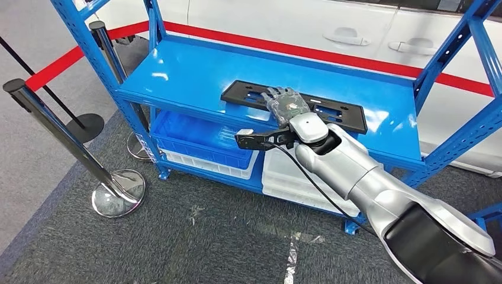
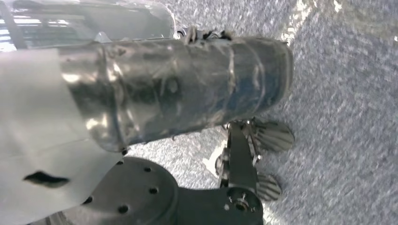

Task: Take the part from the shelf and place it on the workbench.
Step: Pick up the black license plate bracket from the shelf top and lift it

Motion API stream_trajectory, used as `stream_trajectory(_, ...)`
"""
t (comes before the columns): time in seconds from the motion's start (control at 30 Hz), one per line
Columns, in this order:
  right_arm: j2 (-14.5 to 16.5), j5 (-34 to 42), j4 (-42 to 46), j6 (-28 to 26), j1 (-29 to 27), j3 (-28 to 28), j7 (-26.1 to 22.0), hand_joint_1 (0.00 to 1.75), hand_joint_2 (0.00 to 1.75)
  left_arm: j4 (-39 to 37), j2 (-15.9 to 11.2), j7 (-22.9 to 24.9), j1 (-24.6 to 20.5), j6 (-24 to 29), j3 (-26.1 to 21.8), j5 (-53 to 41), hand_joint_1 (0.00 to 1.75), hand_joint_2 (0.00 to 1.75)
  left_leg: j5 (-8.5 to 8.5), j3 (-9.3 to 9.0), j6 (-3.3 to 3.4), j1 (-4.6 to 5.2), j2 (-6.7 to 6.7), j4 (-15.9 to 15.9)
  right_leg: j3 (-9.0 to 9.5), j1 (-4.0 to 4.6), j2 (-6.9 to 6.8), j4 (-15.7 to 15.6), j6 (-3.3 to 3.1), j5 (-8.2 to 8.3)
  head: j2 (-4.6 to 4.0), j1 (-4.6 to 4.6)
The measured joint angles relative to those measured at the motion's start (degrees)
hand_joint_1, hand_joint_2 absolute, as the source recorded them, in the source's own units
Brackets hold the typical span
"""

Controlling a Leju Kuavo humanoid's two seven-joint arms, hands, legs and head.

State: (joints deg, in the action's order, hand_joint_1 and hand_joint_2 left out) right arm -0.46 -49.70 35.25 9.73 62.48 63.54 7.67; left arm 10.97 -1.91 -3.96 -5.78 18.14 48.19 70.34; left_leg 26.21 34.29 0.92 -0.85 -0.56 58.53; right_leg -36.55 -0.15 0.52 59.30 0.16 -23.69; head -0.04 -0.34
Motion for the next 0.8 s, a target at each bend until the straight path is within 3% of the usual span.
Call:
stream_trajectory(0.1,0.06,0.00,-0.02,0.15,-0.01,0.02,-0.11,0.00,1.75,0.00,0.01,0.01,-0.06,0.00,0.00,0.06,0.00,0.00,0.19,-0.13,-0.90,0.03,0.05,-0.24,0.58,-0.07,0.12,-0.90,-0.56,-0.25,0.00,-0.04)
stream_trajectory(0.17,0.08,0.00,-0.01,0.15,0.10,0.02,-0.19,0.00,1.75,0.00,0.03,0.02,-0.01,0.00,-0.01,0.08,0.00,0.00,1.60,0.77,-1.45,-0.02,0.20,1.95,1.19,-0.41,0.10,-1.45,-1.19,-0.25,0.00,-0.19)
stream_trajectory(0.27,0.17,0.00,-0.02,0.24,0.02,0.08,-0.27,0.00,1.75,0.00,0.08,0.07,0.00,0.00,-0.01,0.09,0.00,0.00,5.87,6.14,-1.92,-0.18,0.28,12.16,1.78,-0.35,0.00,-1.58,-1.93,-0.66,0.00,-0.32)
stream_trajectory(0.3,0.19,0.00,-0.02,0.27,-0.11,0.11,-0.30,0.00,1.75,0.00,0.08,0.08,0.00,0.00,-0.01,0.09,0.00,0.00,6.49,7.89,-2.02,-0.21,0.28,14.98,1.92,-0.30,-0.02,-1.53,-2.05,-0.84,0.00,-0.30)
stream_trajectory(0.33,0.20,0.00,-0.02,0.30,-0.22,0.15,-0.32,0.00,1.75,0.00,0.08,0.09,0.02,0.01,-0.01,0.10,0.00,0.00,6.05,8.72,-2.08,-0.23,0.28,15.85,2.06,-0.28,0.01,-1.44,-2.08,-1.05,0.00,-0.31)
stream_trajectory(0.37,0.20,0.00,-0.02,0.32,-0.30,0.17,-0.34,0.00,1.75,0.00,0.07,0.09,0.06,0.02,-0.01,0.11,0.00,0.00,4.48,8.44,-2.07,-0.25,0.29,14.53,2.25,-0.29,0.08,-1.30,-2.01,-1.30,0.00,-0.32)
stream_trajectory(0.43,0.20,-0.07,-0.02,0.37,-0.30,0.20,-0.34,0.00,1.75,0.00,0.04,0.09,0.09,0.05,-0.01,0.13,0.00,0.00,0.17,5.45,-1.91,-0.27,0.31,7.39,2.66,-0.35,0.20,-0.88,-1.63,-2.00,0.00,-0.33)
stream_trajectory(0.47,0.20,-0.14,-0.03,0.39,-0.21,0.21,-0.33,0.00,1.75,0.00,0.02,0.08,0.06,0.06,-0.01,0.14,0.00,0.00,-1.13,3.84,-1.76,-0.21,0.30,4.00,2.68,-0.21,0.23,-0.53,-1.32,-2.36,0.00,-0.34)
stream_trajectory(0.53,0.25,-0.36,-0.07,0.44,-0.10,0.28,-0.35,0.00,1.75,0.00,0.01,0.07,-0.08,0.01,-0.01,0.20,0.00,0.00,-1.37,2.48,-1.28,-0.03,0.17,1.17,2.50,-0.01,0.25,-0.20,-0.76,-2.76,0.01,-0.34)
stream_trajectory(0.67,0.57,-0.73,-0.25,0.51,-0.23,0.63,-0.49,0.00,1.75,0.00,0.08,0.08,-0.02,-0.11,-0.02,0.30,0.00,0.00,-1.17,1.80,-0.07,-0.20,0.05,0.45,1.90,0.05,0.05,1.31,0.26,-4.04,0.01,-0.20)
stream_trajectory(0.7,0.60,-0.73,-0.29,0.49,-0.25,0.69,-0.50,0.00,1.75,0.00,0.10,0.09,0.01,-0.11,-0.02,0.31,0.00,0.00,-1.10,1.53,0.24,-0.27,0.07,0.31,0.72,0.01,-0.02,3.71,0.48,-5.26,0.01,-0.16)
stream_trajectory(0.8,0.60,-0.74,-0.54,0.45,-0.76,0.84,-0.51,0.00,1.75,0.00,0.09,0.07,-0.02,-0.11,-0.01,0.33,0.00,0.00,-0.58,0.93,0.92,-0.18,0.07,0.25,-5.09,-0.09,-0.10,14.25,0.86,-8.82,0.00,-0.12)
